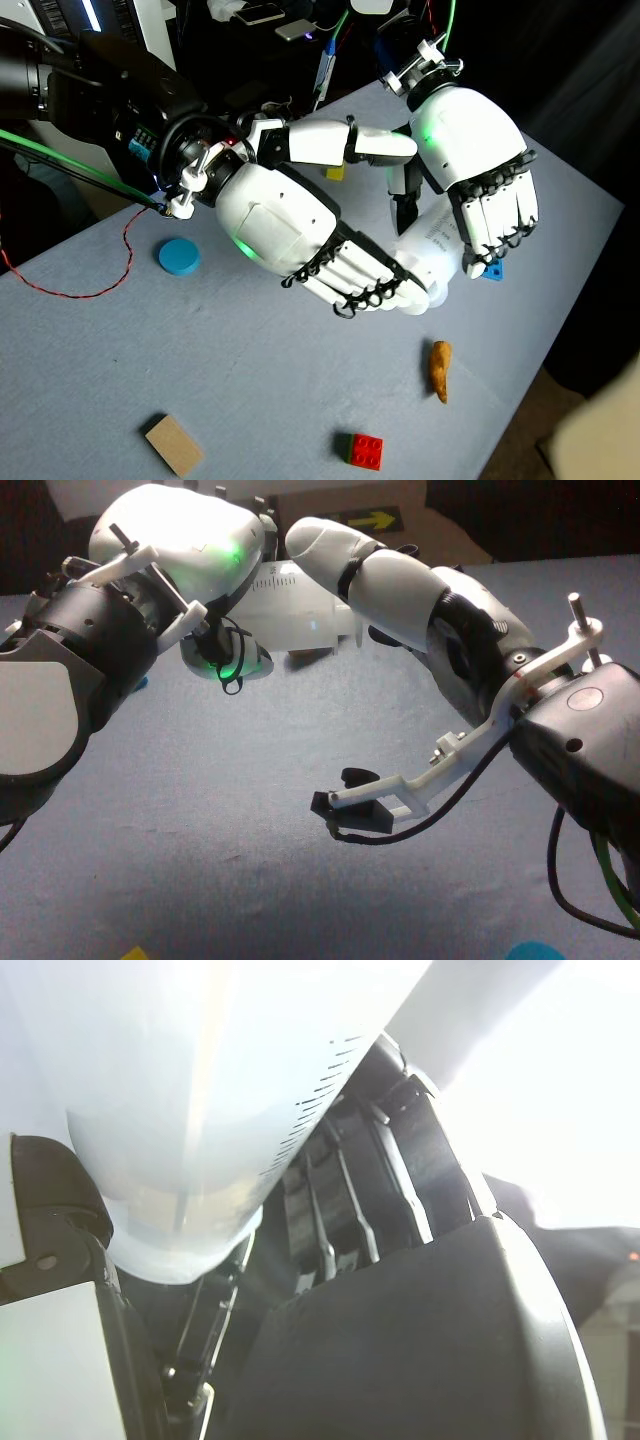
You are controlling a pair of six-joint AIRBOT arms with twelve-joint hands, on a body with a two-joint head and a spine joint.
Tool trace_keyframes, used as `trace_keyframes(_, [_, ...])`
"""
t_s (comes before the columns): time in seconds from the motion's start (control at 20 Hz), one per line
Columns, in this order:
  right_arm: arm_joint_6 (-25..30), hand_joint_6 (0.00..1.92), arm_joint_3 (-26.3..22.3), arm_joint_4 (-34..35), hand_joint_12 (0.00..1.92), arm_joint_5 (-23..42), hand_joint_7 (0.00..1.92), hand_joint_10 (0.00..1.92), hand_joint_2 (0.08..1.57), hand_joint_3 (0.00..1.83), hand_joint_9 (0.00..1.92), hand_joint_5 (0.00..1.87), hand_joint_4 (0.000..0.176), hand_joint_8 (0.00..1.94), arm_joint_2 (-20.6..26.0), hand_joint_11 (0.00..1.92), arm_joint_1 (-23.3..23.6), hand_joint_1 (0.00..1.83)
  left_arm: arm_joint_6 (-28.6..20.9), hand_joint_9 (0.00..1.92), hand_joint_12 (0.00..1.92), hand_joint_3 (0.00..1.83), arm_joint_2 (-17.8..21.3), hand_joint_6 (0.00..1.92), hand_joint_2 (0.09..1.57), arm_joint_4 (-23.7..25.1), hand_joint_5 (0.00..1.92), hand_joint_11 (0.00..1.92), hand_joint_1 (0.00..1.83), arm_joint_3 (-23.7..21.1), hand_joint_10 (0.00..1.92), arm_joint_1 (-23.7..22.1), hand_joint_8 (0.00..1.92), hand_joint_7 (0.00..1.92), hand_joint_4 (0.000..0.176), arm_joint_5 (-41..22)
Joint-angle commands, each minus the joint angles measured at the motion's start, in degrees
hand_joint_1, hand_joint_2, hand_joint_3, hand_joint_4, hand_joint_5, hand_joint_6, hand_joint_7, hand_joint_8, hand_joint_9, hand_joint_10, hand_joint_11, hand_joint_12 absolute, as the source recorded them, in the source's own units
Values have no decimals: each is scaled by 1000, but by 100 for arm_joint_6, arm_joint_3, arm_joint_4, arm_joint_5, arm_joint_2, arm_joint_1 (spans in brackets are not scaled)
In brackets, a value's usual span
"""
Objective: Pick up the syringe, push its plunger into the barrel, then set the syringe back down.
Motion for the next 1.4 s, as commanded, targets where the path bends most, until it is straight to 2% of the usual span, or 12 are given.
trace_keyframes(0.0, [-15,0,-126,-724,492,-735,157,3,978,0,152,156,0,1,-80,0,79,256,-185,837,1672,0,-73,1006,1165,685,860,616,1489,-98,1326,-173,1248,811,0,89])
trace_keyframes(0.2, [-56,1,-479,-1147,514,-342,174,5,981,1,166,162,0,4,532,0,46,252,-183,861,1676,0,-72,1008,1161,632,848,641,1490,-116,1300,-178,1212,820,0,159])
trace_keyframes(0.3, [-253,0,-661,-1224,494,-87,155,0,980,0,153,150,0,0,886,0,64,273,-160,854,1660,1,-72,1032,1162,631,834,630,1491,-131,1320,-173,1210,832,0,160])
trace_keyframes(0.35, [-285,1,-693,-1325,490,10,153,1,980,0,153,149,0,0,993,0,66,280,-159,838,1509,0,-70,1055,1165,631,835,628,1392,-140,1386,-165,1213,846,0,161])
trace_keyframes(0.4, [-325,1,-720,-1397,489,110,159,1,974,0,155,160,0,2,1112,0,71,286,-141,858,1651,0,-70,1038,1161,631,835,637,1487,-154,1318,-149,1204,828,0,163])
trace_keyframes(0.75, [-434,0,-842,-1401,465,314,147,0,982,1,142,151,0,0,1785,0,-7,259,-133,858,1689,0,-118,981,1156,631,879,634,1489,-326,1294,129,1188,831,0,370])
trace_keyframes(0.95, [-1203,0,-1146,-1572,469,617,156,1,984,2,149,154,0,0,2127,0,-476,271,-188,859,1681,1,-295,952,1152,550,896,631,1489,-369,1299,448,1168,850,0,668])
trace_keyframes(1.0, [-1313,0,-1179,-1679,474,704,157,2,981,1,152,155,0,0,2153,0,-563,272,-197,849,1538,0,-317,975,1150,550,892,636,1395,-368,1369,508,1165,873,0,685])
trace_keyframes(1.1, [-1630,1,-1241,-1821,458,674,157,0,981,0,150,158,0,0,2203,0,-724,271,-209,848,1458,0,-365,981,1152,550,888,642,1372,-355,1386,660,1174,870,0,759])
trace_keyframes(1.15, [-1937,0,-1269,-1849,446,649,153,0,979,0,144,153,0,0,2208,0,-760,278,-221,866,1629,0,-397,966,1155,551,879,624,1466,-334,1325,734,1180,851,0,786])
trace_keyframes(1.25, [-2114,1,-1285,-2173,442,672,156,1,987,1,140,150,0,0,2213,0,-764,260,-251,878,1669,1,-475,962,1152,552,873,640,1490,-281,1284,851,1190,839,0,878])
trace_keyframes(1.35, [-2708,3,-1349,-2625,440,383,159,2,984,0,143,155,0,2,2277,0,-800,258,-251,845,1680,1,-568,1000,1165,601,866,597,1488,-207,1335,962,1234,816,0,917])
